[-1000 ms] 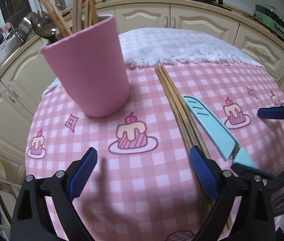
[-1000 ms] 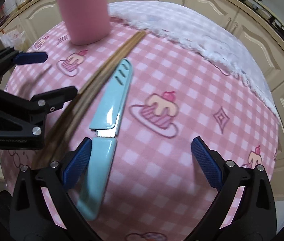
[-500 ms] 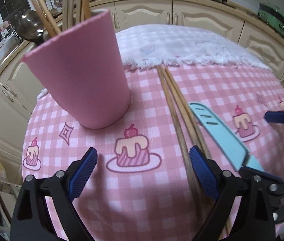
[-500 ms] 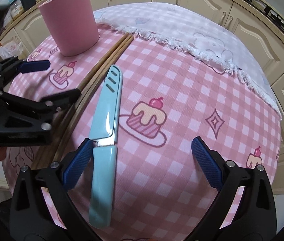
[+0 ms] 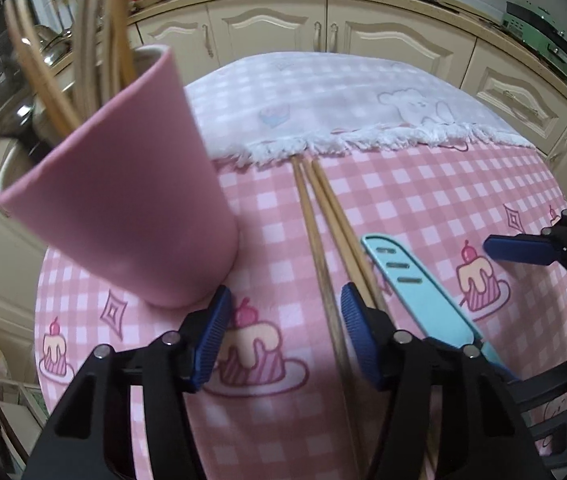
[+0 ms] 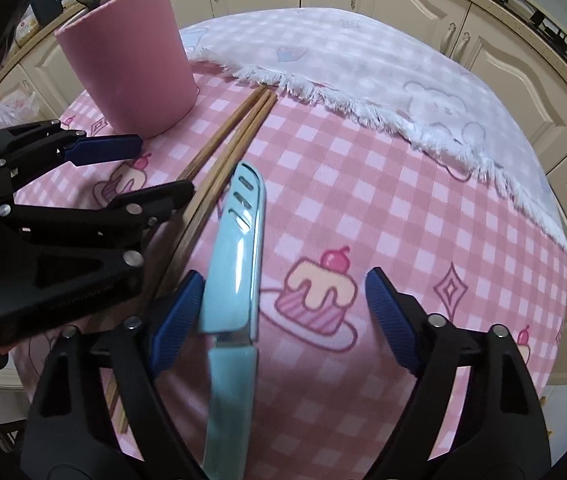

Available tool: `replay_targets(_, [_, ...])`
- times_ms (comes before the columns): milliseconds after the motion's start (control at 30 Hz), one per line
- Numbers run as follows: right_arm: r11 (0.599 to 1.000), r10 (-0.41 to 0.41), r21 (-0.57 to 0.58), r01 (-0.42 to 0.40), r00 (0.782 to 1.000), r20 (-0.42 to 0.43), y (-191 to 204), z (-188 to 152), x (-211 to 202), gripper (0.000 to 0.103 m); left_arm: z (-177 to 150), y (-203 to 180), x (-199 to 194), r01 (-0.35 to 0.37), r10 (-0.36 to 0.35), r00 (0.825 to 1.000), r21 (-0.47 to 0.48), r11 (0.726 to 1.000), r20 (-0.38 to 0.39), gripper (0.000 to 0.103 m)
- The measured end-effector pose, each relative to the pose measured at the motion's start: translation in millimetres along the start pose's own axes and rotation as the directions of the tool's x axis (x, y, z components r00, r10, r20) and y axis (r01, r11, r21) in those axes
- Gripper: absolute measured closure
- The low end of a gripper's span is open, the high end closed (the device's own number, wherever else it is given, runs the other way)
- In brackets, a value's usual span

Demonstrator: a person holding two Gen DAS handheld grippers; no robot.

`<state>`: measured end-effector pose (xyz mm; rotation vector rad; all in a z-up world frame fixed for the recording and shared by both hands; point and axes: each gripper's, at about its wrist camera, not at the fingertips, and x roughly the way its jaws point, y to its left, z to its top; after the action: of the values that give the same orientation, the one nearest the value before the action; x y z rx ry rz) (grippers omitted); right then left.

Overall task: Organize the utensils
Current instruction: 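Grasp the light blue knife with the right gripper while the left gripper grasps a chopstick, then lift the knife and chopstick over the pink cup and open both grippers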

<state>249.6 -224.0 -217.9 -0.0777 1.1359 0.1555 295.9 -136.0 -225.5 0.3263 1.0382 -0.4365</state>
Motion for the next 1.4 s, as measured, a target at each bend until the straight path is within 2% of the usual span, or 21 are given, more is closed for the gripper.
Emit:
replay_targets(33, [1.0, -0.001, -0.007, 0.001, 1.0, -0.001, 2.0, 2.0, 0.0, 0.032, 1.7, 0.3, 1.3, 0.003, -0.003, 1.0, 0.001, 1.0, -0.004, 0.047])
replay_targets(100, [1.0, -0.003, -0.026, 0.003, 1.0, 0.0, 6.5, 4.8, -0.3, 0.051, 5.1, -0.3, 3.7, 0.022, -0.022, 1.0, 0.002, 1.0, -0.009, 0.053])
replay_targets(133, [0.999, 0.002, -0.034, -0.002, 1.0, 0.003, 8.0, 5.9, -0.8, 0.058, 8.0, -1.2, 4.6, 0.039, -0.039, 0.999, 0.006, 0.999, -0.009, 0.062])
replay_targets(167, [0.999, 0.008, -0.044, -0.007, 1.0, 0.003, 9.7, 7.2, -1.7, 0.071, 12.7, -5.7, 7.6, 0.042, -0.042, 0.999, 0.011, 0.999, -0.01, 0.076])
replay_targets(233, [0.999, 0.02, -0.049, -0.019, 1.0, 0.003, 9.9, 6.9, -2.1, 0.073, 13.2, -9.0, 6.6, 0.059, -0.059, 0.998, 0.026, 0.998, -0.014, 0.094])
replay_targets(267, [0.998, 0.039, -0.04, -0.039, 0.999, 0.009, 7.4, 6.0, -3.0, 0.074, 10.2, -9.5, 5.2, 0.063, -0.063, 0.998, 0.031, 0.998, -0.013, 0.096])
replay_targets(367, [0.993, 0.116, 0.007, -0.117, 0.993, 0.038, -3.7, 2.3, -8.1, 0.076, 3.8, -7.6, 0.3, 0.077, -0.077, 0.997, 0.027, 0.997, 0.001, 0.097])
replay_targets(433, [0.99, 0.139, 0.017, -0.14, 0.989, 0.059, -7.8, -0.2, -13.1, 0.076, -1.8, -3.0, -5.6, 0.082, -0.082, 0.996, 0.008, 0.997, 0.019, 0.097])
replay_targets(633, [0.971, 0.212, 0.071, -0.227, 0.962, 0.174, -30.7, -5.6, -34.9, 0.077, -15.2, 10.7, -40.1, 0.122, -0.116, 0.986, -0.04, 0.992, 0.123, 0.097])
replay_targets(833, [0.953, 0.243, 0.094, -0.287, 0.913, 0.329, -48.0, -8.1, -55.8, 0.077, -21.5, 26.1, -87.0, 0.17, -0.138, 0.941, -0.08, 0.982, 0.311, 0.097])
replay_targets(1033, [0.948, 0.25, 0.077, -0.31, 0.868, 0.429, -45.8, -10.8, -74.7, 0.078, -25.6, 40.9, -122.7, 0.181, -0.108, 0.88, -0.116, 0.977, 0.463, 0.097])
replay_targets(1233, [0.948, 0.248, 0.054, -0.313, 0.837, 0.489, -45.2, -8.5, -88.9, 0.078, -21.0, 42.9, -144.0, 0.183, -0.08, 0.829, -0.132, 0.974, 0.554, 0.097])
replay_targets(1400, [0.947, 0.245, 0.049, -0.316, 0.815, 0.526, -44.5, -0.7, -96.9, 0.078, -17.6, 49.2, -155.0, 0.185, -0.068, 0.805, -0.141, 0.973, 0.59, 0.097])
